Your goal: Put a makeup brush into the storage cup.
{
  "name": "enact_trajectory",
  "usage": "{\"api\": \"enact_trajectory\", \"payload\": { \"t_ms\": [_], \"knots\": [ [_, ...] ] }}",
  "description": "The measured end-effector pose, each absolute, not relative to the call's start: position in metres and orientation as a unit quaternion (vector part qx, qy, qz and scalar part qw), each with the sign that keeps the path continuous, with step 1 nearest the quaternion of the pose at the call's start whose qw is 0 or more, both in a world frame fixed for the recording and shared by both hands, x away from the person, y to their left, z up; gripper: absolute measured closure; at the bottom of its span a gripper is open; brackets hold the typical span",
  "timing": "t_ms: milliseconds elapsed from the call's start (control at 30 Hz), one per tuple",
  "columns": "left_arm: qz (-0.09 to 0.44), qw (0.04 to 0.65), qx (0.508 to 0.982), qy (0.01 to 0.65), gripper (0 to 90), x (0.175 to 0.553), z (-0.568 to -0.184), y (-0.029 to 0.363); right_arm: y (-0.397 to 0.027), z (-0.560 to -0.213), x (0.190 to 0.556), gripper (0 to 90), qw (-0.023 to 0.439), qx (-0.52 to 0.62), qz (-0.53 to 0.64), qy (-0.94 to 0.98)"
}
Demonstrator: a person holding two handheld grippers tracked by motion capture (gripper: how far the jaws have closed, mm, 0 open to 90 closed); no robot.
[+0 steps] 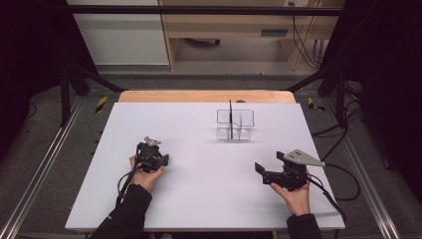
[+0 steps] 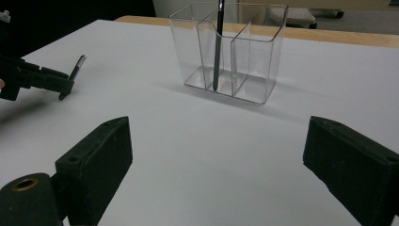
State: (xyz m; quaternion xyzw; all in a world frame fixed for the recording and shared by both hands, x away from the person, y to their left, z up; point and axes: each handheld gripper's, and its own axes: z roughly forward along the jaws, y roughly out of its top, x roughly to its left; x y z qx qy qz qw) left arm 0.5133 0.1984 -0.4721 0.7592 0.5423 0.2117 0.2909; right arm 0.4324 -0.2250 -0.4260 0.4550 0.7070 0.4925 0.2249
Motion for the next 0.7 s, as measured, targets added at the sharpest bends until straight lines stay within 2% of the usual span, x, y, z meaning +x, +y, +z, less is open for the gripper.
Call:
{"api": "enact_trajectory", "payload": {
  "t_ms": [700],
  "knots": [
    [0.197,0.294,0.771,0.53,71.9,0.502,-0.47,0.212,-0.225,-0.426,0.433,9.2,0.223,0.457,0.492,0.707]
  ]
}}
